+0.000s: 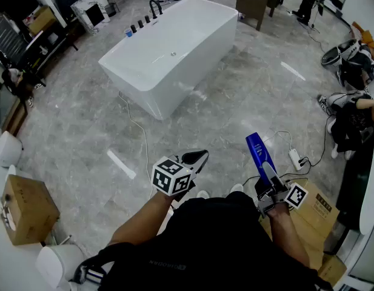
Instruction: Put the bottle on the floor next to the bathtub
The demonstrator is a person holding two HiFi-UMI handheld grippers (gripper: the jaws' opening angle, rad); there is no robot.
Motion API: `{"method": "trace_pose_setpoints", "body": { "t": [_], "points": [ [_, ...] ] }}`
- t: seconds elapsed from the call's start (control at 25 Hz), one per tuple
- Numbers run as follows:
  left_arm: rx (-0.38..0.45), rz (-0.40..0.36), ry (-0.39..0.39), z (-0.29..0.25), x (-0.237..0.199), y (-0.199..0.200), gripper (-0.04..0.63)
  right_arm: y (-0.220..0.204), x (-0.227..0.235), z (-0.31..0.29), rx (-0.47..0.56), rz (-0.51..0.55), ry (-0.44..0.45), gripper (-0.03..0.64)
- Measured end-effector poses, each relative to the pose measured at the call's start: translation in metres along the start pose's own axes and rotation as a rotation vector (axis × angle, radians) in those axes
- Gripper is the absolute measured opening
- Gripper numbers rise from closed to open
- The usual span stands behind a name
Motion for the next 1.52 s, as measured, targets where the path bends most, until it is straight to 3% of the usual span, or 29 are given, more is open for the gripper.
{"method": "trace_pose_setpoints", "body": {
  "t": [0.8,1.2,1.52],
  "points": [
    [0.011,0.0,0.011,0.003,-0.009,0.007,0.018,0.004,-0.001,-0.015,-0.016,-0.019,0.054,0.168],
    [-0.004,0.042,0.019,-0.006,-0.025,0.004,0.018,0.007,0.01,-0.024,-0.035,-0.032,0.0,0.169],
    [-0.031,0.054,0.033,-0.033,-0.042,0.015,0.018,0.037,0.031,-0.042,-0.038,-0.049,-0.011,0.169]
  ]
}}
Point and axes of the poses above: the fingertips, and each gripper's own axes: z backward along the fingers, x to its right, y out of its top, the point moved 4 cm from there along z, backward along the fingers, and after that the axes turned 7 degrees about y, right-handed, at the moved point
